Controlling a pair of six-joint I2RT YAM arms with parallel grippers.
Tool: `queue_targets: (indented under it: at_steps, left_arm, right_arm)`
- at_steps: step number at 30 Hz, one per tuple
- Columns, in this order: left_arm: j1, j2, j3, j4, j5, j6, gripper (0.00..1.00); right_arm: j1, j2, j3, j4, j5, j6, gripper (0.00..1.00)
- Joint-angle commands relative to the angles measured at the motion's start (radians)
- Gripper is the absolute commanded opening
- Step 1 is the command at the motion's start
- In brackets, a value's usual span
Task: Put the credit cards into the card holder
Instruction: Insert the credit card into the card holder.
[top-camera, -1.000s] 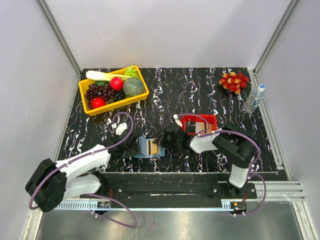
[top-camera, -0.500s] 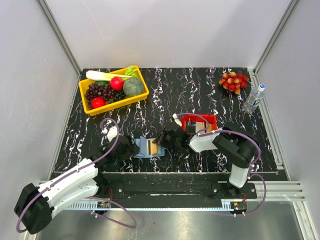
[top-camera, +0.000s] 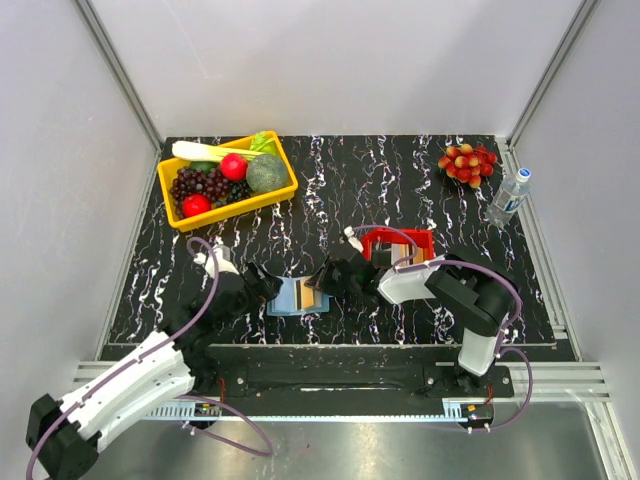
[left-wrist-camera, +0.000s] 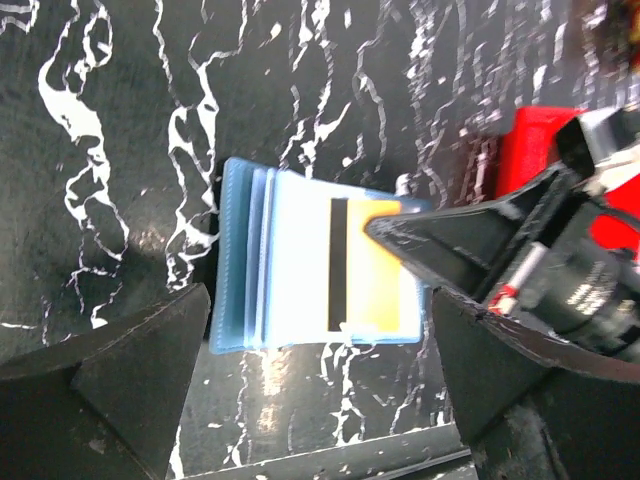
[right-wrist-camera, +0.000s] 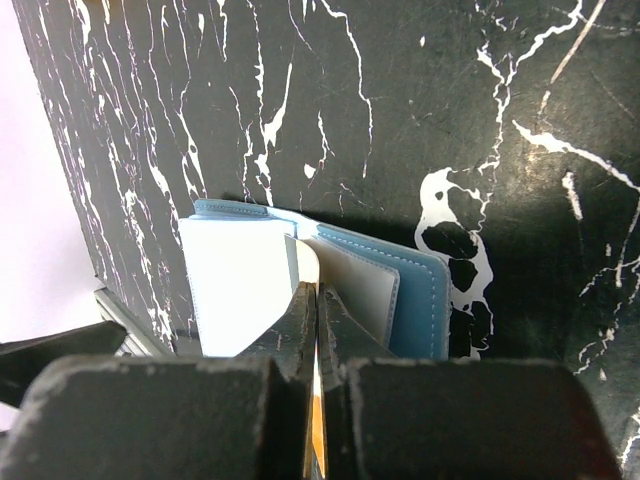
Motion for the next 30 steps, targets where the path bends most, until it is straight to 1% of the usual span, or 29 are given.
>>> queue_targets:
  at_steps: [1, 3, 7, 10, 13, 16, 20, 22, 24, 26, 30]
  left_arm:
    - [0.003, -0.063, 0.025, -0.024, -0.045, 0.029, 0.97]
    - [0.004, -0.017, 0.019, 0.001, -0.004, 0.04, 0.98]
    - [0.003, 0.135, 0.001, 0.042, 0.028, 0.039, 0.97]
    - [0.003, 0.239, -0.001, 0.078, 0.035, 0.037, 0.92]
    - [0.003, 0.302, -0.008, 0.104, 0.035, 0.031, 0.82]
    - [0.004, 0.331, -0.021, 0.128, 0.033, 0.026, 0.68]
    - [0.003, 0.365, -0.03, 0.142, 0.03, 0.028, 0.43]
    - [0.003, 0.385, -0.028, 0.144, 0.03, 0.034, 0.33]
    - [0.003, 0.411, -0.027, 0.15, 0.033, 0.039, 0.29]
    - [0.003, 0.439, -0.022, 0.156, 0.038, 0.043, 0.2]
    - [0.003, 0.476, -0.013, 0.147, 0.036, 0.051, 0.12]
  right_arm:
    - [0.015, 0.025, -0.003, -0.144, 0.048, -0.046, 0.0]
    - [0.015, 0.025, -0.001, -0.146, 0.048, -0.046, 0.0]
    - [0.015, 0.022, -0.003, -0.144, 0.05, -0.046, 0.0]
    - [0.015, 0.022, -0.006, -0.134, 0.047, -0.048, 0.0]
    - [0.015, 0.022, -0.011, -0.123, 0.04, -0.046, 0.0]
    - [0.015, 0.022, -0.012, -0.117, 0.039, -0.048, 0.0]
    - [0.015, 0.022, -0.014, -0.107, 0.033, -0.051, 0.0]
    - [0.015, 0.02, -0.017, -0.095, 0.03, -0.051, 0.0]
    - [0.013, 0.016, -0.027, -0.074, 0.025, -0.051, 0.0]
    - [0.013, 0.013, -0.037, -0.052, 0.021, -0.048, 0.0]
    - [0.013, 0.017, -0.046, -0.031, 0.011, -0.049, 0.0]
